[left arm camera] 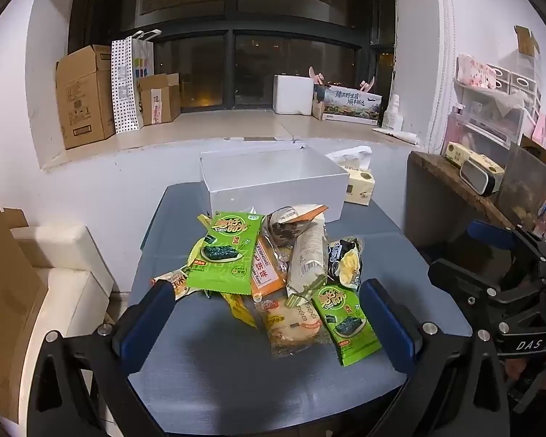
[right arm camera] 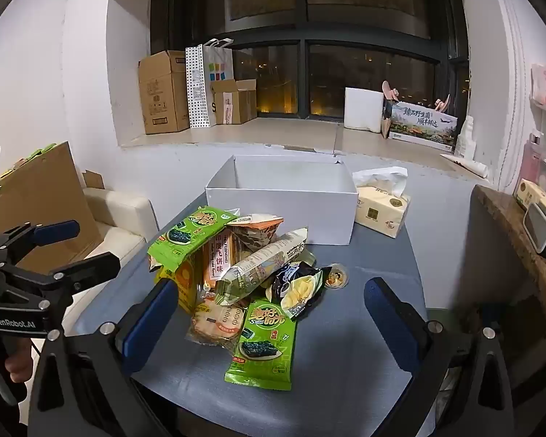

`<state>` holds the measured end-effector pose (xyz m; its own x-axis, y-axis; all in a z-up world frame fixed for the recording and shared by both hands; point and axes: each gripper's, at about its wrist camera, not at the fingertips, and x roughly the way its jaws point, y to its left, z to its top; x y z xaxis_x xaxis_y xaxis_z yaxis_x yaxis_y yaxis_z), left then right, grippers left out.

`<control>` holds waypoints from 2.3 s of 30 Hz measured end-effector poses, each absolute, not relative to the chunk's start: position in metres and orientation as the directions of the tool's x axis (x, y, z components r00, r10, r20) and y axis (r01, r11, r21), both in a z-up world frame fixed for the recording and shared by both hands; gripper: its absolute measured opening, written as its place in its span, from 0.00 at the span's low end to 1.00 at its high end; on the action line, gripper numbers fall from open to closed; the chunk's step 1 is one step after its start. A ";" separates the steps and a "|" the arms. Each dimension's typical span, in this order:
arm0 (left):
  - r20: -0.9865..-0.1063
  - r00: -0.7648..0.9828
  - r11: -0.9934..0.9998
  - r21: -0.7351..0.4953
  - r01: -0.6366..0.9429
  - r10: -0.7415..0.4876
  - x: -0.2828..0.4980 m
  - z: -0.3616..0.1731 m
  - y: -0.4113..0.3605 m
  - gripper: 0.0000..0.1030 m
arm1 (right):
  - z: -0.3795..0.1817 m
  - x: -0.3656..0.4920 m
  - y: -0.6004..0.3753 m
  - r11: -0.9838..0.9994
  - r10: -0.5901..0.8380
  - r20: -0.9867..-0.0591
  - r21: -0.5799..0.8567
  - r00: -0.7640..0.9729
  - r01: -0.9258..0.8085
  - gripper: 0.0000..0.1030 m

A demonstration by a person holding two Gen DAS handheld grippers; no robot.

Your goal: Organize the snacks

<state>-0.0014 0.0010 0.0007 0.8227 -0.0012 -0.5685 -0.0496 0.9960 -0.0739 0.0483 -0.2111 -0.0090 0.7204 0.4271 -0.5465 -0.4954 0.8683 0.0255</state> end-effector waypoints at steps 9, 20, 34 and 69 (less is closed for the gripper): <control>-0.583 0.812 0.998 -0.061 -0.035 -0.007 0.001 0.001 -0.006 1.00 | -0.008 0.048 -0.213 0.868 0.423 -0.549 0.016 0.721 -0.497 1.00; -0.587 0.809 0.997 -0.071 -0.014 -0.030 0.002 0.003 -0.008 1.00 | -0.007 0.047 -0.213 0.868 0.419 -0.549 0.009 0.723 -0.496 1.00; -0.591 0.806 0.997 -0.075 -0.027 -0.022 0.002 -0.001 -0.005 1.00 | -0.006 0.046 -0.215 0.869 0.419 -0.546 0.010 0.725 -0.494 1.00; -0.595 0.804 0.997 -0.067 -0.030 -0.016 0.004 -0.002 -0.006 1.00 | -0.008 0.046 -0.214 0.868 0.422 -0.549 0.015 0.722 -0.496 1.00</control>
<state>0.0036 -0.0062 -0.0016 0.8038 -0.0159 -0.5946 -0.0299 0.9973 -0.0672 0.0464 -0.2141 -0.0077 0.7218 0.4218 -0.5487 -0.4959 0.8683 0.0151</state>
